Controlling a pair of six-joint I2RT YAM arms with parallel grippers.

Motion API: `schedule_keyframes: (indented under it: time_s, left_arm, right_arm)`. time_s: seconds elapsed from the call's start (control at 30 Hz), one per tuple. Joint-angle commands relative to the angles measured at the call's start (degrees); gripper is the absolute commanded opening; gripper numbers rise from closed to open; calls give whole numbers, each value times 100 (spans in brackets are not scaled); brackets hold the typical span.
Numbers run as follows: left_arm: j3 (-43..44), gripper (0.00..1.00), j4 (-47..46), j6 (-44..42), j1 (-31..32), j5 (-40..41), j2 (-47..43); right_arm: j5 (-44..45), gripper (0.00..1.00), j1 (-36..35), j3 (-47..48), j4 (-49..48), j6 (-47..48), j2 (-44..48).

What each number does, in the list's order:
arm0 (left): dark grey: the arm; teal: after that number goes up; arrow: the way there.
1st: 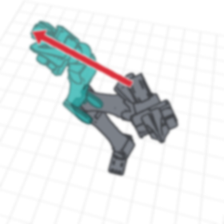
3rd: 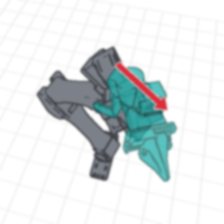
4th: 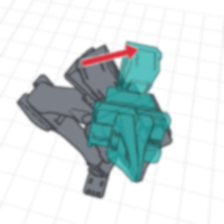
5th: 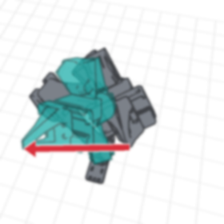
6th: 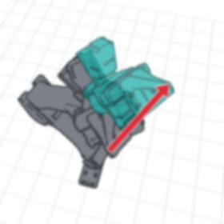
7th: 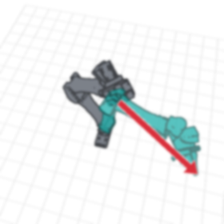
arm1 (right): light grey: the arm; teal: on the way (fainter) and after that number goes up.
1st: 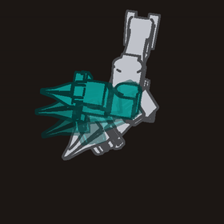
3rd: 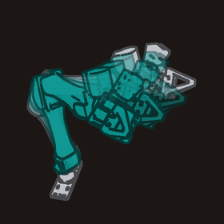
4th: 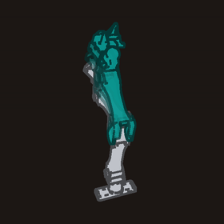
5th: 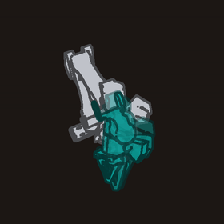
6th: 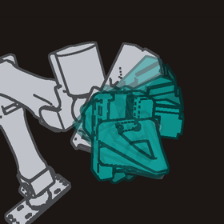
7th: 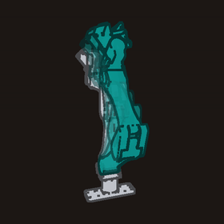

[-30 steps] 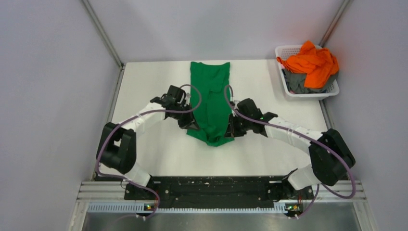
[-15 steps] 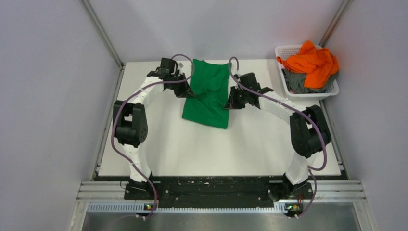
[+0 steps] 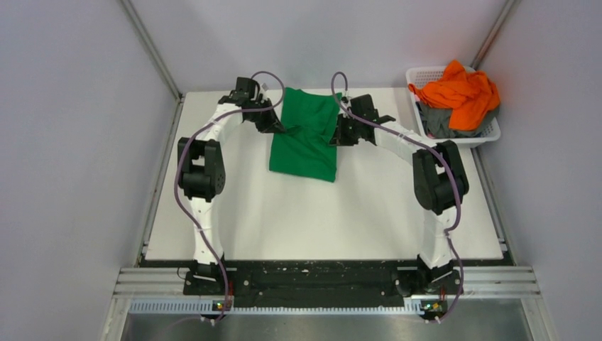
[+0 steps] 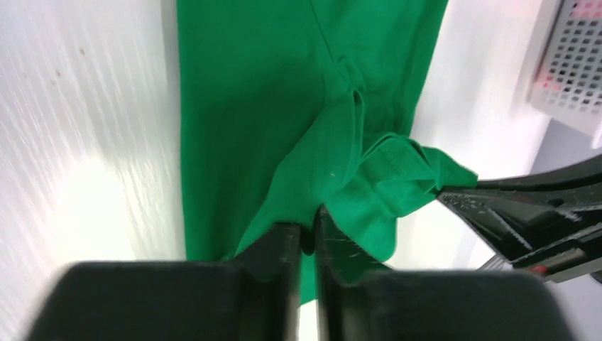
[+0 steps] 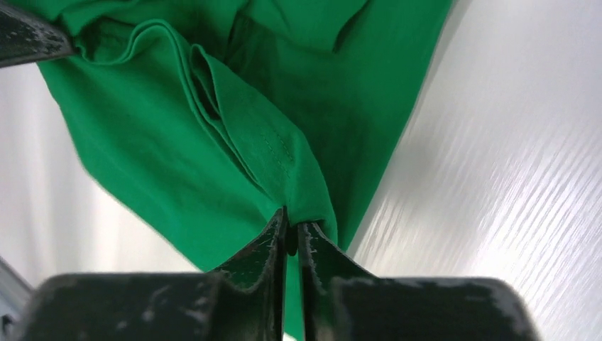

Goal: Fold and stack the t-shirts
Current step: Fold the folded rectangular tshirt in 1/3 of the way, then grab one side of the 2/3 rectangular tshirt with both arms

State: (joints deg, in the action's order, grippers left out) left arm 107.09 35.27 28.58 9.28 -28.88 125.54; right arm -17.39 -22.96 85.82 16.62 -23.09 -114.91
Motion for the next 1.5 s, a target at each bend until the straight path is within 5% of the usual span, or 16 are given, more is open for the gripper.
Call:
schedule_keyframes:
  time_s: [0.0,0.07,0.17,0.33,0.67,0.97,1.3,1.4,1.47]
  left_arm:
    - [707,35,-5,-219,-104,-224,458]
    - [937,62,60,-236,-125,-295,588]
    - [1248,97,255,-276,-153,-303,590]
    - [422,99,136,-264,-145,19,-201]
    - [-3339,99,-693,11,-146,519,-2154]
    - [-3727,56,-1174,325,-148,581,-1688]
    - [-3652,34,-1348,409,-154,732,-1313]
    - [-3633,1,-1334,403,-154,688,-1217]
    - [-3664,0,-1289,368,-154,601,-1217]
  right_arm:
    - [347,21,86,594,-261,220,-443]
    - [457,51,132,820,-266,208,-589]
    - [452,78,176,1097,-226,182,-610]
    - [385,98,162,375,-413,126,-2]
    - [205,99,-255,-2468,-988,-345,1674]
    - [721,86,-801,-2715,-1161,-520,1480]
    - [1027,61,-962,-2699,-1225,-585,1029]
    - [1125,54,-959,-2738,-1344,-594,907]
    - [1050,41,-957,-2686,-1299,-604,807]
